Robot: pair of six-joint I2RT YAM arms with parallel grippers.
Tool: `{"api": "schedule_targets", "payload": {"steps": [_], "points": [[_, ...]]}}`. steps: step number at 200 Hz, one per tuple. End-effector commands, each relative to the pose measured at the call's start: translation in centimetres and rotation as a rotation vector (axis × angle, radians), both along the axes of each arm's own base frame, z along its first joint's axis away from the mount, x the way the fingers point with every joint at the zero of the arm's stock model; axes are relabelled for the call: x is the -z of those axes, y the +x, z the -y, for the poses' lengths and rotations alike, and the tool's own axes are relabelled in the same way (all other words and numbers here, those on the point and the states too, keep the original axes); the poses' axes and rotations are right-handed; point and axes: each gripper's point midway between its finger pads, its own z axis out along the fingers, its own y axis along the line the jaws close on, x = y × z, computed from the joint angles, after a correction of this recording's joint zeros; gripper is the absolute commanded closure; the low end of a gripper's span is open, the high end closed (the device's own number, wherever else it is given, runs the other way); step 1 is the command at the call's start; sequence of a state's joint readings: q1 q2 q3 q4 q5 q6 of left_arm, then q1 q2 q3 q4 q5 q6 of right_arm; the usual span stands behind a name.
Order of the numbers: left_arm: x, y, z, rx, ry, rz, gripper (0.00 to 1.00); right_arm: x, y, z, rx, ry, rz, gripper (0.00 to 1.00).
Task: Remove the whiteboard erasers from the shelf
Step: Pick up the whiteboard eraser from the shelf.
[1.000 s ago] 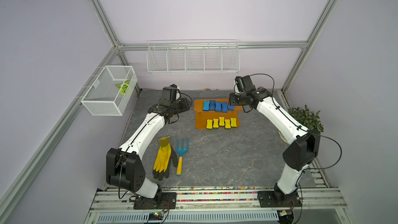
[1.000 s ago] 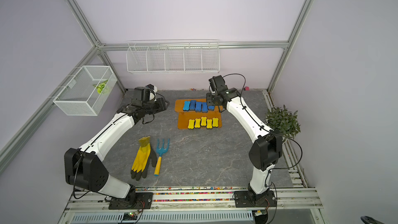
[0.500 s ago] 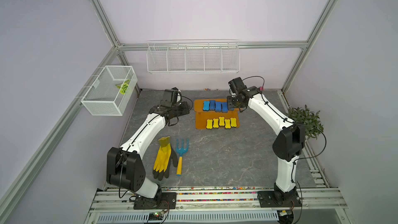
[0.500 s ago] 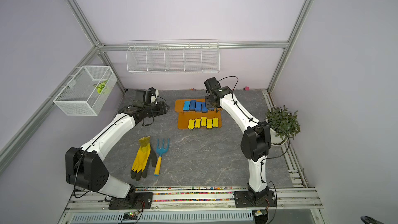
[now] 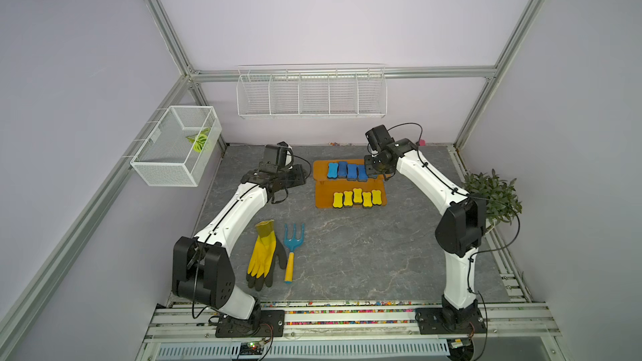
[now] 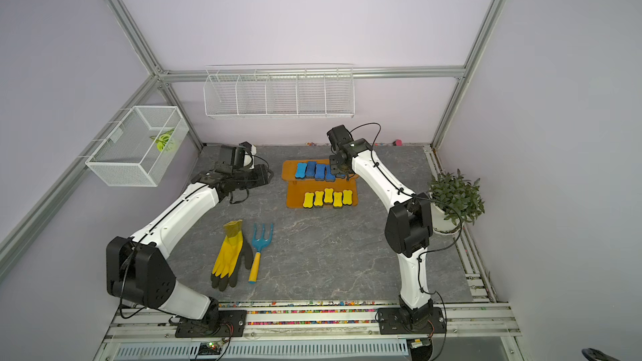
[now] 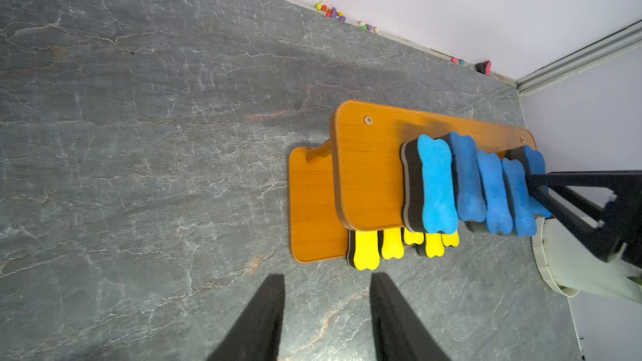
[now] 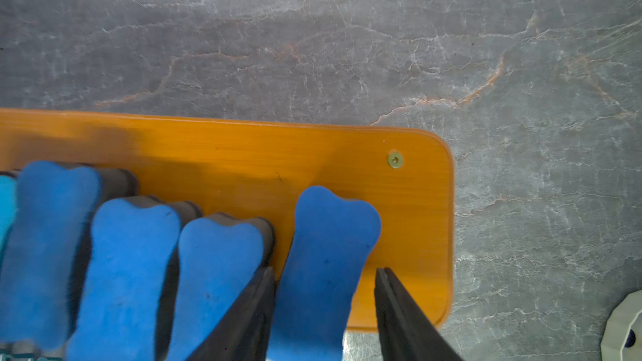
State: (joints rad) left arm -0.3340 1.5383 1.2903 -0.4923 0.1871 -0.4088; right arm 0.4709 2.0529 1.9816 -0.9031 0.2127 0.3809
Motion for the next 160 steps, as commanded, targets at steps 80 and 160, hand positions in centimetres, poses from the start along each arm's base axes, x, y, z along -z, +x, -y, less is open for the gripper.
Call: {"api": "schedule_targets", "payload": {"steps": [80, 160], "points": [[1.1, 0.1, -0.2, -0.005, 0.024, -0.02, 0.54, 2.2, -0.1, 1.0, 0.037, -0.079, -0.045, 0.49], [0.9, 0.4, -0.4, -0.015, 0.037, -0.026, 0.54, 3.3, 0.1, 1.9, 0.05, -0.081, -0.063, 0.55]]}}
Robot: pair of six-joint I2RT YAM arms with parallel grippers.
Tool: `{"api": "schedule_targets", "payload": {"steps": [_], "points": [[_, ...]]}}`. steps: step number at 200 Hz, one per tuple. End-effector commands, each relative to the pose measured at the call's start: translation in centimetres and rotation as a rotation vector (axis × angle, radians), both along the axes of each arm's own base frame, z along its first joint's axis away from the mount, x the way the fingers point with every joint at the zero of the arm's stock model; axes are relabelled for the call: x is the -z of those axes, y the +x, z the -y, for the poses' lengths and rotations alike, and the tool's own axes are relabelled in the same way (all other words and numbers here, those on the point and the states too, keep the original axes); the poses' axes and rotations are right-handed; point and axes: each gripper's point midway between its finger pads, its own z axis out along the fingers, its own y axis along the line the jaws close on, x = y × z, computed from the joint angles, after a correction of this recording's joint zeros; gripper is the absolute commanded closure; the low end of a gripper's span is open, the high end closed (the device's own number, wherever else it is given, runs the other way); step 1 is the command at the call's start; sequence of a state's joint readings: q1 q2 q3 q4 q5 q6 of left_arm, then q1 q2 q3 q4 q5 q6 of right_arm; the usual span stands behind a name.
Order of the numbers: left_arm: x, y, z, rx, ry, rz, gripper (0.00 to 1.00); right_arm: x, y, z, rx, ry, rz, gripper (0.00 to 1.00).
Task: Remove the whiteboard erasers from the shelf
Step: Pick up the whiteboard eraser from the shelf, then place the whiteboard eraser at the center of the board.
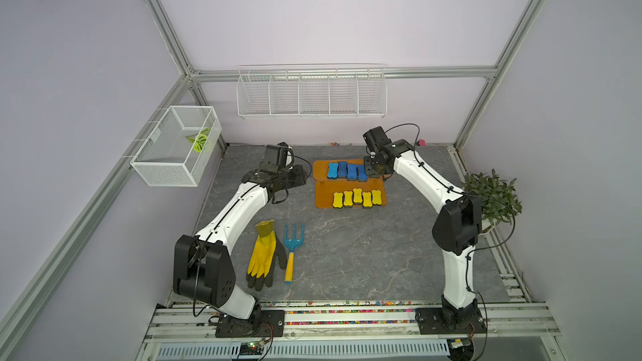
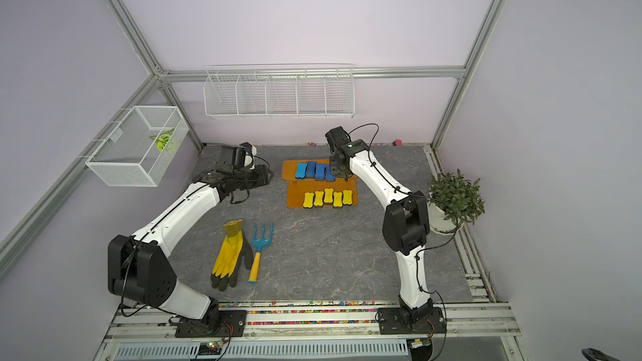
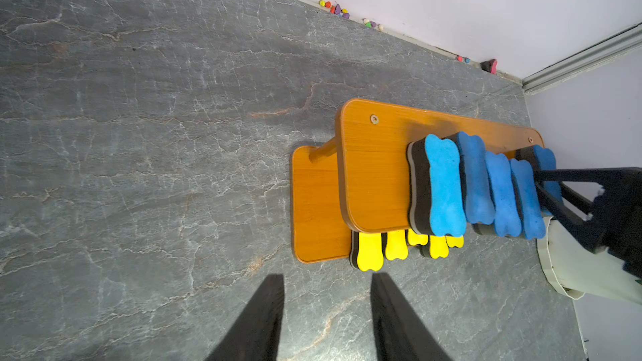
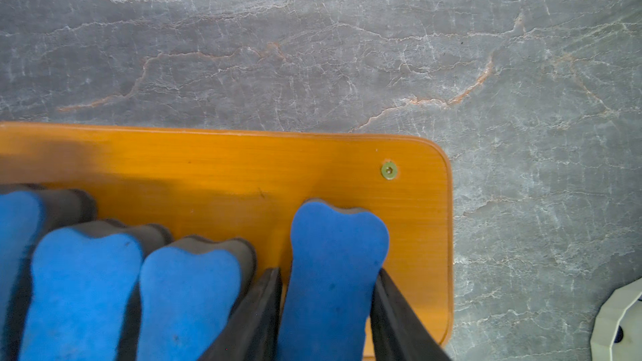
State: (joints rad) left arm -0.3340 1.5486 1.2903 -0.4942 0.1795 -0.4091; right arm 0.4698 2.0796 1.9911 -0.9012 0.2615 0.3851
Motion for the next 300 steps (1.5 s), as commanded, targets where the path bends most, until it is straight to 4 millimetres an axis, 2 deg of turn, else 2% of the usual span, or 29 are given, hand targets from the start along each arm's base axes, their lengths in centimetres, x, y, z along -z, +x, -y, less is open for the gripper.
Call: {"api": "schedule_targets", "payload": {"steps": [1, 44, 75, 99, 125, 142, 172, 209, 245, 300], "points": [[0.4, 0.2, -0.3, -0.009, 0.03, -0.017, 0.54, 2.6, -0.5, 1.2, 0.023, -0.037, -0.069, 0.55], [-0.6, -0.4, -0.4, -0.017, 0.029, -0.001, 0.54, 2.1, -0.9, 1.1, 0.02, -0.01, -0.065, 0.6], [-0.5, -1.2, -0.2, -0.011, 0.015, -0.013, 0.54, 0.8, -2.3, 1.5, 0.025, -0.01, -0.043, 0.61], [-0.7, -1.8, -0.1, -0.005, 0.002, -0.012, 0.54, -0.8, -4.5, 2.5, 0.043, -0.015, -0.009, 0.62], [-0.9, -2.3, 0.4, 0.01, -0.012, -0.004, 0.54, -1.1, -8.4, 3.5, 0.063, -0.025, -0.008, 0.63], [-1.0, -2.6, 1.0, 0.028, -0.017, -0.003, 0.54, -0.2, -12.1, 3.5, 0.062, -0.033, -0.028, 0.63], [-0.7, -3.0, 1.8, 0.051, -0.029, -0.006, 0.54, 3.1, -19.5, 2.5, 0.046, -0.023, -0.099, 0.63], [-0.3, -3.2, 2.2, 0.064, -0.037, -0.016, 0.54, 7.5, -26.4, 0.9, 0.027, -0.001, -0.188, 0.63], [-0.4, -3.2, 2.2, 0.064, -0.035, -0.012, 0.54, 10.7, -30.3, 0.9, 0.018, -0.031, -0.25, 0.63], [-0.2, -3.2, 2.1, 0.061, -0.027, -0.011, 0.54, 13.6, -33.7, 1.7, -0.006, -0.034, -0.284, 0.63]]}}
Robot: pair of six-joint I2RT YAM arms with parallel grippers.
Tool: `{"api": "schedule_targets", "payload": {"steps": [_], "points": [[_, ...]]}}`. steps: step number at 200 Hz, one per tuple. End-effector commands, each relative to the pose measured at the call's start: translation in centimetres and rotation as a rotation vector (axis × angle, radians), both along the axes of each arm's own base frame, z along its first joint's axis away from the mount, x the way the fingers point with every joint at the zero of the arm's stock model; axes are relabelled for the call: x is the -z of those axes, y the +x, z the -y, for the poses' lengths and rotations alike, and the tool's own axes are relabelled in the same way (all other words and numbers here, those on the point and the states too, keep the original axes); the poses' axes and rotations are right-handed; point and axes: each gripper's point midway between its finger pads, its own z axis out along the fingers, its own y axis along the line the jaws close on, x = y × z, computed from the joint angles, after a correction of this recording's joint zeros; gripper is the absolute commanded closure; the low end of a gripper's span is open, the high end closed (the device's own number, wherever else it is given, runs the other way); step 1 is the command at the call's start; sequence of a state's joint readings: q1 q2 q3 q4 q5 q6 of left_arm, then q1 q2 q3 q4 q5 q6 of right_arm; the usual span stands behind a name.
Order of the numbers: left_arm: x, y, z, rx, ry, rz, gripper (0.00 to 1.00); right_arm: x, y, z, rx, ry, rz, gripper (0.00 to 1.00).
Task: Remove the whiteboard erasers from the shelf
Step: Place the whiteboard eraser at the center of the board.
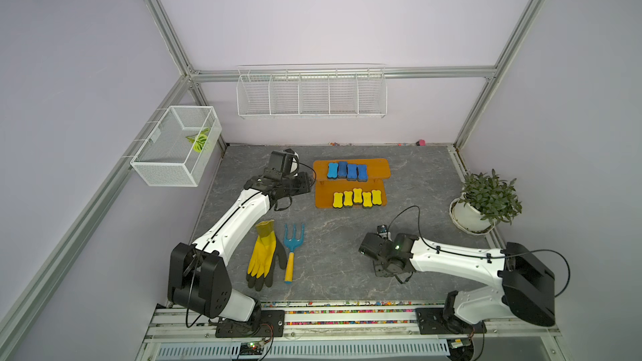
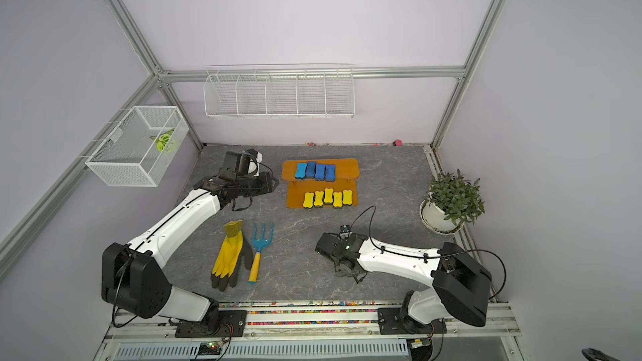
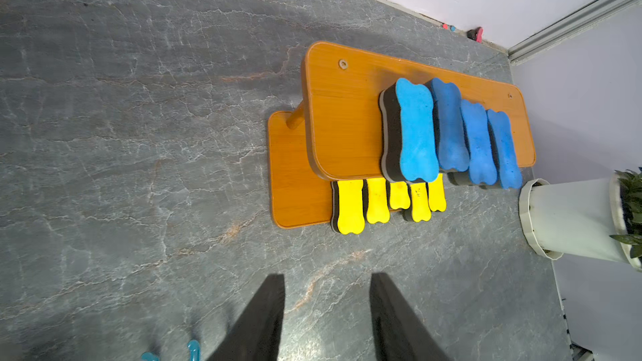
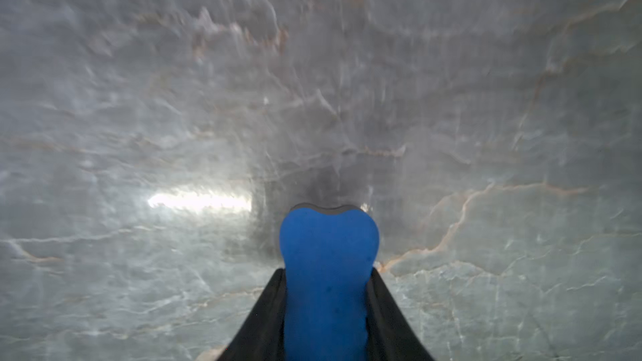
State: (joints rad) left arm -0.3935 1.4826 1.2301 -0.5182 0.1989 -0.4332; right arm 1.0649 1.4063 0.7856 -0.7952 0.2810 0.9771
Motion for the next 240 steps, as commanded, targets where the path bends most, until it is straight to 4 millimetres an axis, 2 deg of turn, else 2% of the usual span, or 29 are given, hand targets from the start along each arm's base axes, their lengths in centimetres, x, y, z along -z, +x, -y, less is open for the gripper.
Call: {"api": "schedule_targets", "payload": {"steps": [1, 25, 72, 110, 131, 167, 202, 218, 240], "points": [[-0.5, 0.0, 0.2, 0.003, -0.008, 0.021, 0.54, 0.6, -1.1, 0.0, 0.035, 0.041, 0.006, 0.62], [-0.3, 0.0, 0.4, 0.007, -0.007, 0.018, 0.54, 1.7, -2.0, 0.0, 0.043, 0.057, -0.004, 0.62], [0.1, 0.0, 0.4, 0.007, 0.006, 0.017, 0.54, 2.4, -3.5, 0.4, 0.04, 0.026, -0.019, 0.6], [0.0, 0.0, 0.4, 0.008, 0.009, 0.017, 0.54, 2.5, -3.8, 1.4, 0.039, -0.023, -0.013, 0.57], [0.1, 0.0, 0.3, 0.006, 0.013, 0.017, 0.54, 2.2, -3.7, 1.8, 0.034, -0.043, -0.007, 0.5], [0.1, 0.0, 0.4, 0.006, 0.016, 0.012, 0.54, 0.0, -2.6, 1.9, 0.012, -0.099, 0.038, 0.4], [-0.3, 0.2, 0.2, -0.006, 0.021, 0.014, 0.54, -2.9, -0.7, 0.1, -0.021, -0.054, 0.075, 0.37], [-0.4, 0.4, 0.3, -0.013, 0.011, 0.009, 0.54, -4.4, 0.7, -0.8, -0.025, -0.01, 0.092, 0.37], [-0.5, 0.7, 0.9, -0.013, -0.006, -0.004, 0.55, -7.0, 4.0, -2.3, -0.023, 0.072, 0.135, 0.38]]}}
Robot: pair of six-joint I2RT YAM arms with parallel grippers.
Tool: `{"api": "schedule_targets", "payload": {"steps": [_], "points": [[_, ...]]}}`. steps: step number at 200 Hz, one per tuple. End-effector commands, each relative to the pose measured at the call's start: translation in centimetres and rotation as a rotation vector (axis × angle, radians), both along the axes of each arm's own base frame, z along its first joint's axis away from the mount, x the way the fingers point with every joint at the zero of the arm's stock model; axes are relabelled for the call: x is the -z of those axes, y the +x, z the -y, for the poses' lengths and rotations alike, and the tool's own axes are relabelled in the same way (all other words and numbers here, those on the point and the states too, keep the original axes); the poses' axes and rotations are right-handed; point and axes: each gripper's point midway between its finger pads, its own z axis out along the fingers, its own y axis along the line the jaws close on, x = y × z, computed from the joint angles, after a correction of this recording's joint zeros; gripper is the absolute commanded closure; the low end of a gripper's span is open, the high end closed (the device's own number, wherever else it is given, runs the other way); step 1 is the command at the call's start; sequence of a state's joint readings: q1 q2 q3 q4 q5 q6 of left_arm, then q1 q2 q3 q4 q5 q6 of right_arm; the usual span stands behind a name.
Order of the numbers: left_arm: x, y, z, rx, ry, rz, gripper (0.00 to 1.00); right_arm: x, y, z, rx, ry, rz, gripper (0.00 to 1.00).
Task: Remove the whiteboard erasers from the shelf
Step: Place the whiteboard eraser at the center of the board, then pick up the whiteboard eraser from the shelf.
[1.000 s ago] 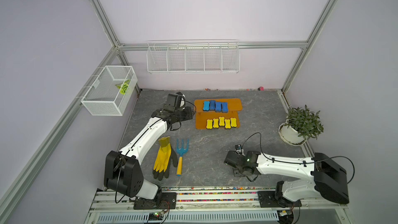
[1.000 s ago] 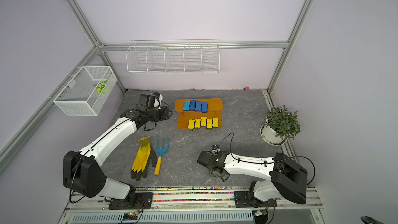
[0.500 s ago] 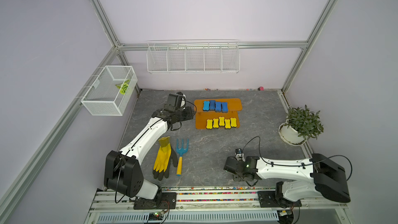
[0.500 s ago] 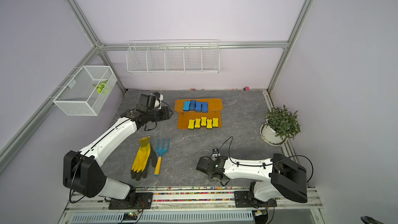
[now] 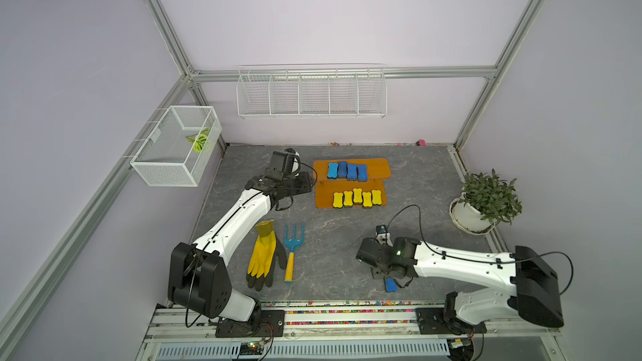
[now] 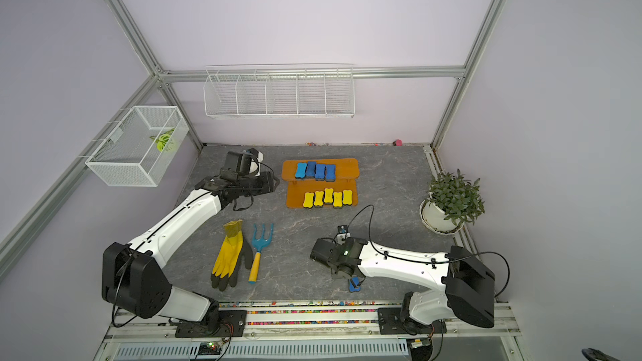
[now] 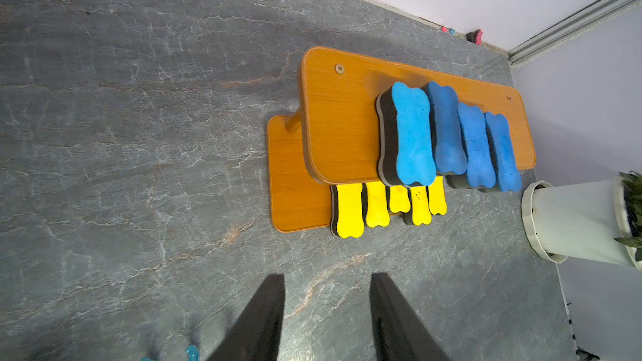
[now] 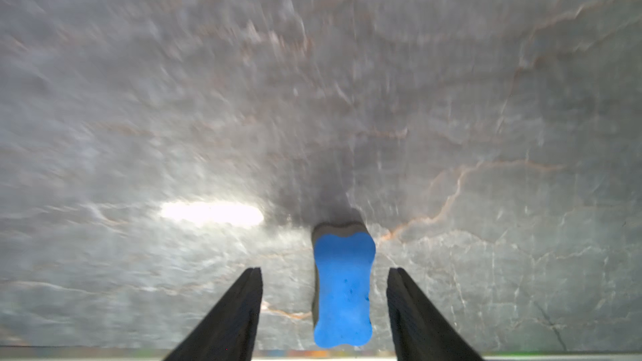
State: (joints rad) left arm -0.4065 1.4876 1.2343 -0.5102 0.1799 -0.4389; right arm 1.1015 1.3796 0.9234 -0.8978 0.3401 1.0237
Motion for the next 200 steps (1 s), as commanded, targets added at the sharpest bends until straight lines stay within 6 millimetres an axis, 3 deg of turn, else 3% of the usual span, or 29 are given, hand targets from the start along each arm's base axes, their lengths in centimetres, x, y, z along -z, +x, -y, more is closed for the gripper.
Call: {"api": "schedule_targets", "payload": {"steps": [1, 23, 60, 111, 158, 200], "points": [[-0.4, 0.6, 0.6, -0.008, -0.012, -0.015, 0.55, -2.8, 3.0, -0.5, -0.04, 0.031, 0.056, 0.39], [-0.6, 1.2, 0.9, -0.011, -0.015, -0.024, 0.57, -5.7, 7.1, -1.8, -0.036, 0.1, 0.111, 0.42], [-1.0, 2.4, 0.8, -0.025, 0.013, -0.004, 0.58, -9.7, 14.4, -2.0, -0.016, 0.17, 0.201, 0.43], [0.1, 3.5, -0.3, -0.056, 0.054, -0.029, 0.53, -12.4, 22.8, -2.5, -0.036, 0.207, 0.271, 0.44], [0.8, 4.1, -1.3, -0.097, 0.079, -0.044, 0.51, -12.8, 27.5, -3.7, -0.066, 0.192, 0.277, 0.42], [1.7, 4.2, -1.4, -0.101, 0.091, -0.066, 0.51, -11.9, 29.6, -3.5, -0.061, 0.166, 0.258, 0.42]]}}
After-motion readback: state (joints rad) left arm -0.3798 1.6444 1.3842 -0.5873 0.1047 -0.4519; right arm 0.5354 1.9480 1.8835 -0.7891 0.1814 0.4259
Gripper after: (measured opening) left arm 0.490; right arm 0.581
